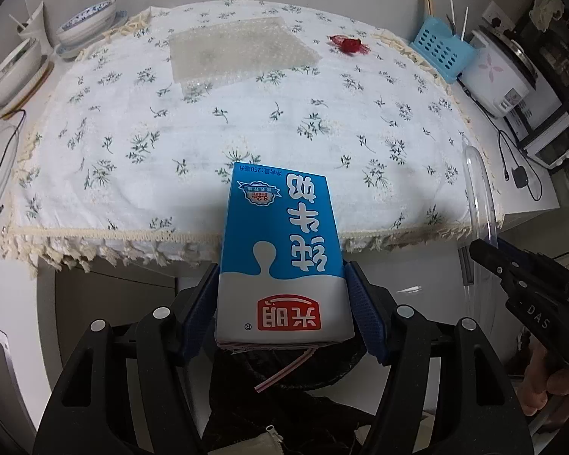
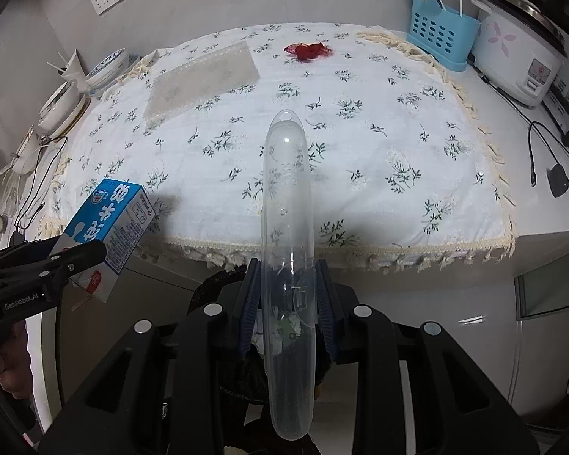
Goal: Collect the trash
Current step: 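Carry the milk carton and clear tube down over the black trash bin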
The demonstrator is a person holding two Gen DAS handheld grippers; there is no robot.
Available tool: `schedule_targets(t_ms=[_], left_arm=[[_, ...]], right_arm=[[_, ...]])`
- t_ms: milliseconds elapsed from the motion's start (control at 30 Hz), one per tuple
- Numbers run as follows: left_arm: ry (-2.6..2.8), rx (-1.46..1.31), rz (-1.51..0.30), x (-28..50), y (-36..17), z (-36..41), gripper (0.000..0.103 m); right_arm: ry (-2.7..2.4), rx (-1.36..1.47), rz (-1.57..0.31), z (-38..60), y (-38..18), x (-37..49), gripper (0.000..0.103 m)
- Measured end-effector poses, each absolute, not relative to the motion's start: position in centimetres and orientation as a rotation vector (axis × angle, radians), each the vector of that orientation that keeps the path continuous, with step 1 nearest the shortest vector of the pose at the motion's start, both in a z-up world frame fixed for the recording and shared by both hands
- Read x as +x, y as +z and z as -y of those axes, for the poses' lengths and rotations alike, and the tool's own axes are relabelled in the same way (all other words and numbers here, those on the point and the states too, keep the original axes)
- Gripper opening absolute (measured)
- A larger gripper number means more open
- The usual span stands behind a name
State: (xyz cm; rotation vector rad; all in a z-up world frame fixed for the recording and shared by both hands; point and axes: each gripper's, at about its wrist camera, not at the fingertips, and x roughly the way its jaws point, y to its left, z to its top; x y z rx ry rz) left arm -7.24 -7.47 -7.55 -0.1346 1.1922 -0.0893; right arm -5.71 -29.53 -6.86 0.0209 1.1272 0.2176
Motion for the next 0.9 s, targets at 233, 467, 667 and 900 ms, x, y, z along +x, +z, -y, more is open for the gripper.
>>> schedule_targets(t_ms=[233,467,667,900], left_arm=[[-0.092,-0.154,-1.215,-9.8,-9.8,8.7,0.064],[-0.096,-0.153,-1.250,-11.8,-12.7,9.6,0.064],[-0.082,-0.153,-1.295,-12.7,-15.9,9.9,0.064],[-0.060,-0.160,-1.310,-13.0,-18.3,9.7,0.064]], right_arm=[[0.252,0.015,-1.144,30.2,-8.1,-8.4,0.027],[0.271,-0.013,-1.177,30.2,-10.6,-10.8,0.027],[0.279,-0.028,-1.215,29.8,-14.2,-11.6,0.028],[0.291,-0.015,-1.275,29.5,-18.1,-11.7,0.027]])
